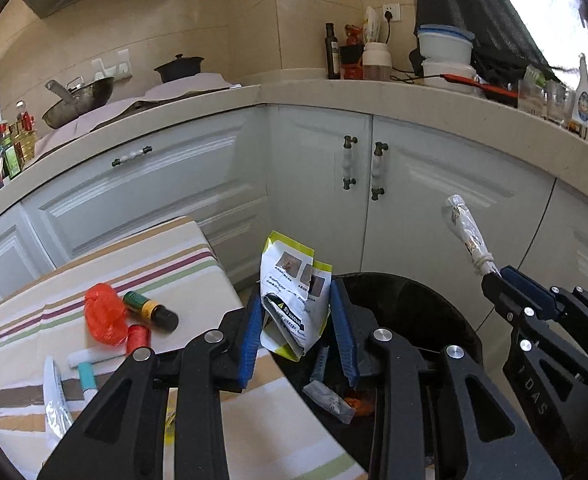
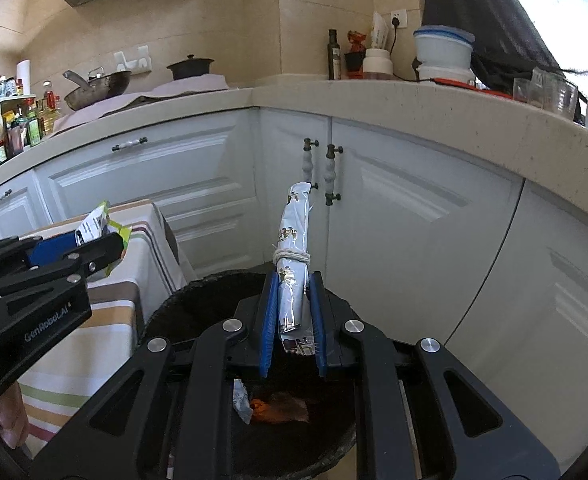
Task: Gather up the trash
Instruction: 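Carry both items over the bin and open both grippers to drop them, then move both grippers back over the table and grasp the yellow snack bag with the right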
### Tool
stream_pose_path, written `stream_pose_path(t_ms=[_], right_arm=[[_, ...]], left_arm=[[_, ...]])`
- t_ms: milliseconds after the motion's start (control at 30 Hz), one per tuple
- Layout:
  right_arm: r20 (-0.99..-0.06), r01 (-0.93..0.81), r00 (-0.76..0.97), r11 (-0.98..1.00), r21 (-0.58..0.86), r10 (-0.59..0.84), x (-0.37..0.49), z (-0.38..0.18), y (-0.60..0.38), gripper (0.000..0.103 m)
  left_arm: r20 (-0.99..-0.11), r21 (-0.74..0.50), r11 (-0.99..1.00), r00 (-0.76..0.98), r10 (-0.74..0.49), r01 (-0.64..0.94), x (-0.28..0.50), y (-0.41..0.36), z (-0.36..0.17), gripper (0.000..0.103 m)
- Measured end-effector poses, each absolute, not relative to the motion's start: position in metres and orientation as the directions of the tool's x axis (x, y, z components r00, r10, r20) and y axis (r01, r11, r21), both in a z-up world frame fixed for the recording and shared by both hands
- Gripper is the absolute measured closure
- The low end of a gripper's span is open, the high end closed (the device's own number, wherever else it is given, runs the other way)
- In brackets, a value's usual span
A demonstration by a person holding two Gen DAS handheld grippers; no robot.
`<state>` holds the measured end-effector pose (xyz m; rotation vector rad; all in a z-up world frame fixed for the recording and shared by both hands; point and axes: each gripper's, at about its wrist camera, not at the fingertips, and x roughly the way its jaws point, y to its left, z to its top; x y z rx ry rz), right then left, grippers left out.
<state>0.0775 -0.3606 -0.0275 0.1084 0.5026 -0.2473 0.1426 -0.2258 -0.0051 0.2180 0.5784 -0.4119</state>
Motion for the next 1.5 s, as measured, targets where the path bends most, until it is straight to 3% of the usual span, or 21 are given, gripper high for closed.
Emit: stream_pose_path(t_ms=[233, 300, 400, 700, 1067, 1500], right_arm=[[-0.521, 0.277, 0.827, 0.960, 0.046, -0.214, 0.091, -0.042, -0.370, 0.086], [-0.523, 0.285, 0.824, 0.957, 0.048, -0.219, 0.093, -0.045, -0.372, 0.085], [-0.528, 0.297, 0.819, 0.954, 0.052, -0.226, 0.095, -0.046, -0.373, 0.071], [-0.515, 0.307, 0.824, 0.950, 0.056, -0.236, 0.087, -0.036, -0.368, 0.067], [-0.499, 0.246, 0.849, 0.966, 0.082, -0.173, 0.071, -0.019, -0.330, 0.066], [-0.510, 0.027, 0.860, 0.997, 0.069, 0.011, 0.075, -0.014, -0.232, 0.065]], left_arm=[[-0.596, 0.097, 0.897, 0.747, -0.294, 0.431, 0.154, -0.235, -0.017, 0.064], [-0.606, 0.093, 0.899, 0.741, -0.289, 0.427, 0.157, -0.236, -0.019, 0.056], [-0.606, 0.089, 0.905, 0.743, -0.283, 0.417, 0.159, -0.235, -0.021, 0.041], [-0.591, 0.079, 0.918, 0.760, -0.271, 0.389, 0.157, -0.220, -0.011, 0.033], [-0.573, 0.062, 0.945, 0.787, -0.229, 0.321, 0.127, -0.150, 0.006, 0.030], [-0.588, 0.069, 0.993, 0.808, -0.038, 0.097, 0.102, -0.029, 0.003, 0.030]])
